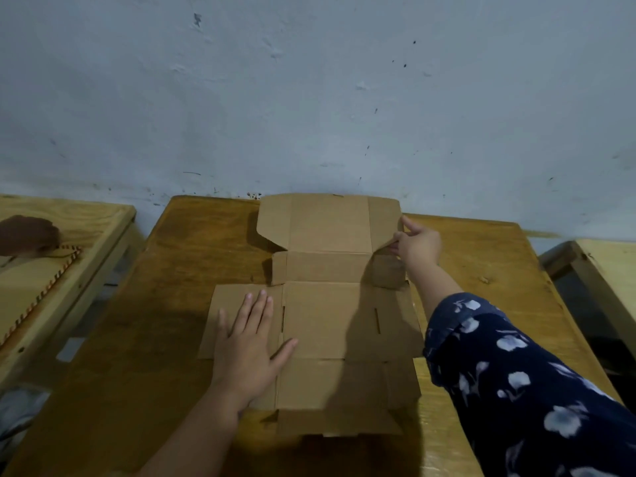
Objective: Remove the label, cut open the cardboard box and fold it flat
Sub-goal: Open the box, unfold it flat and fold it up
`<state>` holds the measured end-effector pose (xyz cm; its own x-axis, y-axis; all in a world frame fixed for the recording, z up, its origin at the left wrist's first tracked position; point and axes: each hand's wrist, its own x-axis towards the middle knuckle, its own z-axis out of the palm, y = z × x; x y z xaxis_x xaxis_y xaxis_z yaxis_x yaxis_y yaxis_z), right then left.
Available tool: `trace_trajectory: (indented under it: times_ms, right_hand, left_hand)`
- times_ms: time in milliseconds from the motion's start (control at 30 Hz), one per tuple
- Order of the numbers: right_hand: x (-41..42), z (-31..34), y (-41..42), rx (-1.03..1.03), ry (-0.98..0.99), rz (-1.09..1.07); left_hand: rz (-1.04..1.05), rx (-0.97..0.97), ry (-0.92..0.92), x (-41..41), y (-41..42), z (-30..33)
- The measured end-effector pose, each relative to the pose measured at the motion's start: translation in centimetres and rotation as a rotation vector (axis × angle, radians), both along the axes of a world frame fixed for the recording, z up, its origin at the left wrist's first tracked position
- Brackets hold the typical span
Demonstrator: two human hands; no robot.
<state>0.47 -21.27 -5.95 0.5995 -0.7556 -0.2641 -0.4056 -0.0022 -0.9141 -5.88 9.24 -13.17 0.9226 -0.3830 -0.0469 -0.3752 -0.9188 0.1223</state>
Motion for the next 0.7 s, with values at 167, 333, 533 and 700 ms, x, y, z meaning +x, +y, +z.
trace_trajectory:
  times_ms: [167, 333, 533, 700]
  right_hand:
    - [-2.0, 1.5, 0.5, 0.05, -0.074, -0.007]
    - [-4.5, 1.1, 1.0, 0.051, -0.093, 0.007]
    - [-7.0, -1.2, 1.9, 0.036, -0.064, -0.025]
    - [-7.5, -1.5, 2.5, -0.001, -0.078, -0.052]
  left_hand:
    - [0.031, 0.023, 0.03, 0.6, -0.8, 0.4]
    - [0.073, 0.021, 0.068, 0.5, -0.9, 0.7]
    - [0.169, 0.039, 0.065, -0.3, -1.3, 1.3]
    - [0.151, -0.009, 0.099, -0.8, -0.4, 2.0]
